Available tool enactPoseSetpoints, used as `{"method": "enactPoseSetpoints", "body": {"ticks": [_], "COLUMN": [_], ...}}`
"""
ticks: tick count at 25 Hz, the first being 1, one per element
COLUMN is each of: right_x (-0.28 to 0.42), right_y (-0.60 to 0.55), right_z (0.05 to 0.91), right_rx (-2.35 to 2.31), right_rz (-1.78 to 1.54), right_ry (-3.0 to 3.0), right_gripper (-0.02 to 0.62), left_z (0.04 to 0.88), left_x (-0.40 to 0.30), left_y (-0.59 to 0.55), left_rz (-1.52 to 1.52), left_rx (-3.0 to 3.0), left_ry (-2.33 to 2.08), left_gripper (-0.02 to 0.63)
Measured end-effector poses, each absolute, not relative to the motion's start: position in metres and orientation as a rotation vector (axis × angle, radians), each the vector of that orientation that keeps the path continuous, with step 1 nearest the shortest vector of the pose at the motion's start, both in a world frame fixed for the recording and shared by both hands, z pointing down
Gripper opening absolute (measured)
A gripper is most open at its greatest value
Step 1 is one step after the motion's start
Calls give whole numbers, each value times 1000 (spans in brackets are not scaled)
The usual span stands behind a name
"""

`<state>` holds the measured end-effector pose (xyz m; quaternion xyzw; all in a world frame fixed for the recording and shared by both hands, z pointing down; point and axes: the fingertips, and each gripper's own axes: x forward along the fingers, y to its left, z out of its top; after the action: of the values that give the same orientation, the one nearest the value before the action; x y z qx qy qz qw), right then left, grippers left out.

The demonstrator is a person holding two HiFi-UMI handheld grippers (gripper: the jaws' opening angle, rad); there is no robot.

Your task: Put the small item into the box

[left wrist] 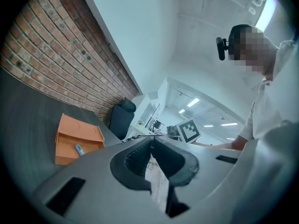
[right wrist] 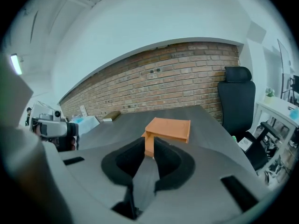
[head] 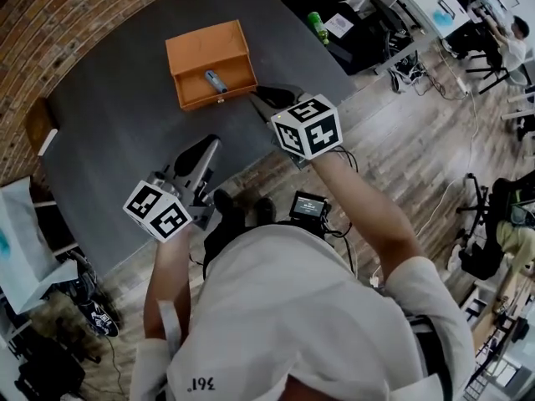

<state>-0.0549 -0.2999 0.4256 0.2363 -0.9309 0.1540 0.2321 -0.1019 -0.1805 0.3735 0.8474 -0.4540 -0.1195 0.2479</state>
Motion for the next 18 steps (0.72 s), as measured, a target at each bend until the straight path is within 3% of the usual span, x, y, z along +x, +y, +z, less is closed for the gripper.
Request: {"method": "enactPoseSetpoints", "body": {"ticks": [18], "right_x": [-20], "right_y": [-233], "right_z": [380], "right_rx": [566], "right_rz": [326], "right_ry": [-2710], "right_gripper": [43], "left_z": [342], "left_x": [-67], "left_y": [-120], "left_rz": [-376], "left_rx": [2332], "left_ry": [-1299], "left_gripper": [29]}}
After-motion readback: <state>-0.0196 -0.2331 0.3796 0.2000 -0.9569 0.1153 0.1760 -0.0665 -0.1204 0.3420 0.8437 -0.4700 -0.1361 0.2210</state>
